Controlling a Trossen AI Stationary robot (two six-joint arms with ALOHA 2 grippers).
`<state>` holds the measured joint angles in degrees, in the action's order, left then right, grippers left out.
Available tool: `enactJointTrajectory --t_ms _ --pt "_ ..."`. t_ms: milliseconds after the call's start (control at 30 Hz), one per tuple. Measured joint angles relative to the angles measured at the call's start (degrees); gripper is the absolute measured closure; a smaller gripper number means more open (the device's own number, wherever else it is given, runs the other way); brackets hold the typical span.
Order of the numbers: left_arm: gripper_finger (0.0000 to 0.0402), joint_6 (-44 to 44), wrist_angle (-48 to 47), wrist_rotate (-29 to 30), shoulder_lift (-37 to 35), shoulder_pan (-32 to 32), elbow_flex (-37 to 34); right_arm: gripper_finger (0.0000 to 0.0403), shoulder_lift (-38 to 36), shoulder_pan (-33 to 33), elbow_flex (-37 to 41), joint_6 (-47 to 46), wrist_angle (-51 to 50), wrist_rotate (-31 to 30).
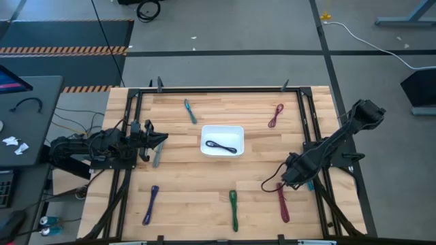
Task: Pick and place USB-C Cables
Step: Put the bottom black and blue charger cable into the white bin
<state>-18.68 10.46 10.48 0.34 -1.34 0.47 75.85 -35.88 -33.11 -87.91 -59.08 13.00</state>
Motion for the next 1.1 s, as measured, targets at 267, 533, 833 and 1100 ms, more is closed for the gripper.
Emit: enactJointTrajectory --t_ms 267,533,833,1100 --pt "0.0389 -0.02 0.0 0.0 0.0 0.0 0.0 0.0214 -0.37 0.0 5.87 -3.26 9.11 1.02" --pt "0.0379 -0.15 -0.02 -0.02 0.02 0.0 0.0 0.0328 0.0 0.02 2.84 0.76 10.93 -4.96" --pt "0.0389 -0.17 0.03 -0.02 0.01 0.0 0.0 0.0369 0.02 1.42 -10.3 14.46 11.53 -24.37" --pt "0.038 -0.17 0.07 -0.02 0.02 -0.02 0.0 0.0388 0.19 12.5 -27.14 51.67 23.56 -41.11"
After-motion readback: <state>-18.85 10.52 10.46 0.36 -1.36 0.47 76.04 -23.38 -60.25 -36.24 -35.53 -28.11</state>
